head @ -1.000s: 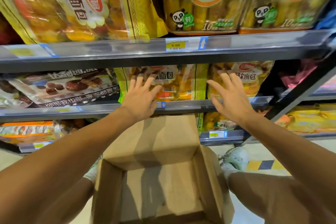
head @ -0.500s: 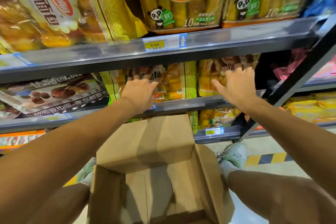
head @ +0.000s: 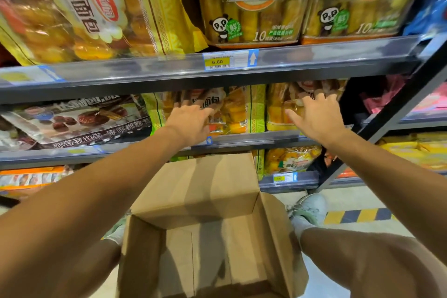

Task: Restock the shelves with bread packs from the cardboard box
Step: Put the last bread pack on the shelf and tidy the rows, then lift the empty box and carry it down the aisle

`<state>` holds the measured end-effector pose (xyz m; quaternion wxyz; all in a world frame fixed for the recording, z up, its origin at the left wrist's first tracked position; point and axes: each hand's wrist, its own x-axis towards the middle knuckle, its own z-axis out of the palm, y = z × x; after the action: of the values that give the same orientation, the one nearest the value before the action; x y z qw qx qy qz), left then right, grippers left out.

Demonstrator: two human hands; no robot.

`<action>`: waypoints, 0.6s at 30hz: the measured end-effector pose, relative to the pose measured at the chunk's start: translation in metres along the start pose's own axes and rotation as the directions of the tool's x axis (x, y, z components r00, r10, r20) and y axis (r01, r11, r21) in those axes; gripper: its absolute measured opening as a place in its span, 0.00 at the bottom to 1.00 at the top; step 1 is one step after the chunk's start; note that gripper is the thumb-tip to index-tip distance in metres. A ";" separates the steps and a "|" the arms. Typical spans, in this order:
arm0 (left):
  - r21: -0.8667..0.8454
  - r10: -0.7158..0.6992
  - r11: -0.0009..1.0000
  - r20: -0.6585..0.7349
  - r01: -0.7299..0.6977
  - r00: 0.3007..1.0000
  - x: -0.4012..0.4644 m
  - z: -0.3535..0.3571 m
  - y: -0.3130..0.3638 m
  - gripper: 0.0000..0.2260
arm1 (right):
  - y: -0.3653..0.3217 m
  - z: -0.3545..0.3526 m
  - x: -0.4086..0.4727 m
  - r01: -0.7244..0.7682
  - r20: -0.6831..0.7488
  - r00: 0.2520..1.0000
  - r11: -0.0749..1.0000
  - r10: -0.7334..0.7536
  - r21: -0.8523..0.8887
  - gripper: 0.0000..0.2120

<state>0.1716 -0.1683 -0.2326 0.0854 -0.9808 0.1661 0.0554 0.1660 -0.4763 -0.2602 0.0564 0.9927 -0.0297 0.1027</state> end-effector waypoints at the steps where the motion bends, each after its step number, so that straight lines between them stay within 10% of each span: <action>1: 0.005 0.011 1.000 -0.034 -0.011 0.999 -0.006 0.001 -0.002 0.22 | 0.001 0.000 -0.006 0.004 -0.011 1.000 1.000 -0.003 0.008 0.30; 8: -0.045 0.168 0.980 -0.326 -0.193 0.930 -0.062 0.035 -0.031 0.24 | -0.008 -0.004 -0.061 0.154 -0.113 0.986 0.932 -0.124 0.328 0.28; 18: -0.219 -0.023 0.976 -0.172 -0.016 0.985 -0.194 0.057 -0.053 0.27 | -0.069 -0.035 -0.122 0.297 0.118 0.911 0.826 -0.396 0.479 0.30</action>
<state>0.0022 -0.0472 -0.2539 -0.0381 -0.9857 0.1639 -0.0123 0.0451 -0.3976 -0.2587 -0.1607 0.9721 0.1706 -0.0115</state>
